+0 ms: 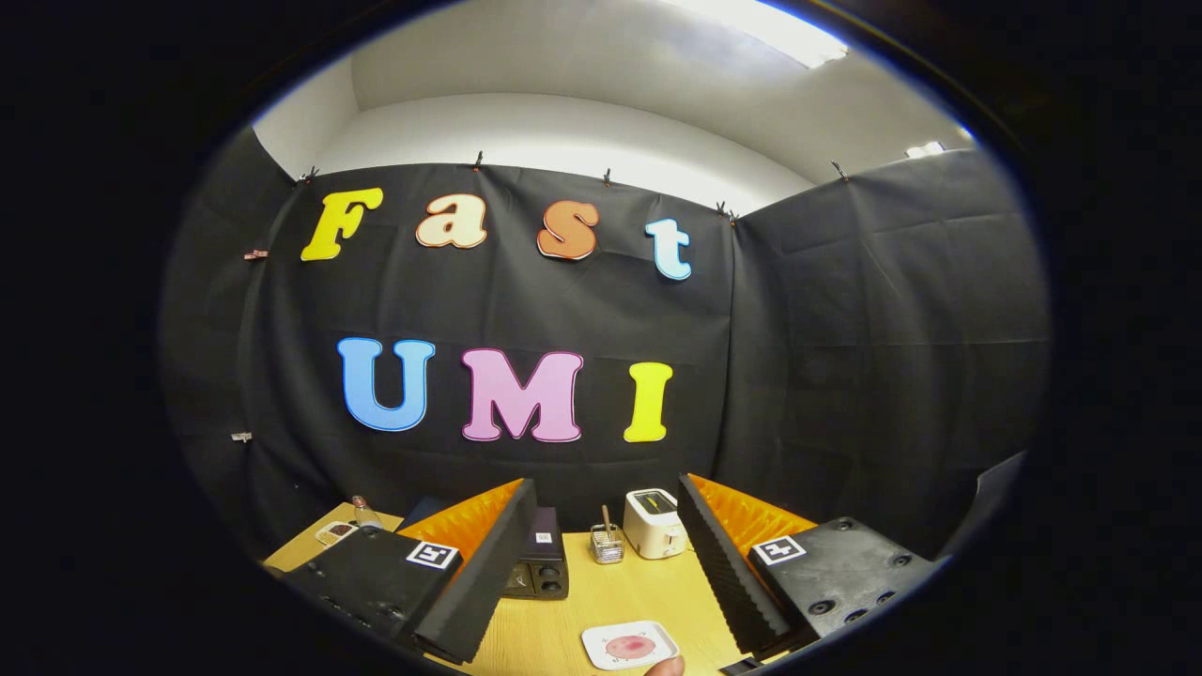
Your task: Open the toaster oven, put the food inside, and close the toaster oven door.
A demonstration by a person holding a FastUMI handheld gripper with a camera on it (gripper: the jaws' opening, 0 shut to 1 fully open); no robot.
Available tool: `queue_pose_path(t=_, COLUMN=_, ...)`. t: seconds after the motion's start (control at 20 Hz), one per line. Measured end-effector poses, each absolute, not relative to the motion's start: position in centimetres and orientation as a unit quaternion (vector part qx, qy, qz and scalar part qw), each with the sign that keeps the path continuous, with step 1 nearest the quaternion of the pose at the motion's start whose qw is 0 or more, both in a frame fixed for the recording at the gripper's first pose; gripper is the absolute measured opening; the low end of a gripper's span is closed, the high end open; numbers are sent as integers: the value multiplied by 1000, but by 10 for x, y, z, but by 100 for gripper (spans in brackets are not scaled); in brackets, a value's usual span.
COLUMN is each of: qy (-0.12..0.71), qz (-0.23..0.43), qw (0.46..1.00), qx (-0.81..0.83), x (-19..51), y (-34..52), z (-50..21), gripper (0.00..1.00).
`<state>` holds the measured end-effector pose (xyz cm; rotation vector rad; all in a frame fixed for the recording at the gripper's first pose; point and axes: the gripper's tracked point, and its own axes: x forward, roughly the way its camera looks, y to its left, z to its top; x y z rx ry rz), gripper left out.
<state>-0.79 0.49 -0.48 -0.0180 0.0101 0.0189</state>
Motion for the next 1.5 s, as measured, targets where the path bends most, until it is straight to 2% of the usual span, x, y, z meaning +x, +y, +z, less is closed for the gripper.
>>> queue_pose_path(t=0.35, qy=4, qz=18, qw=1000, qx=-7, x=-4, y=22, z=-13, gripper=98)
queue_pose_path(t=0.65, qy=29, qz=76, qw=997, qx=13, x=19, y=90, z=-53, gripper=98)
queue_pose_path(t=1.05, qy=112, qz=133, qw=983, qx=66, x=78, y=187, z=-154, gripper=98)
queue_pose_path(t=1.5, qy=204, qz=142, qw=968, qx=31, x=139, y=252, z=-282, gripper=98)
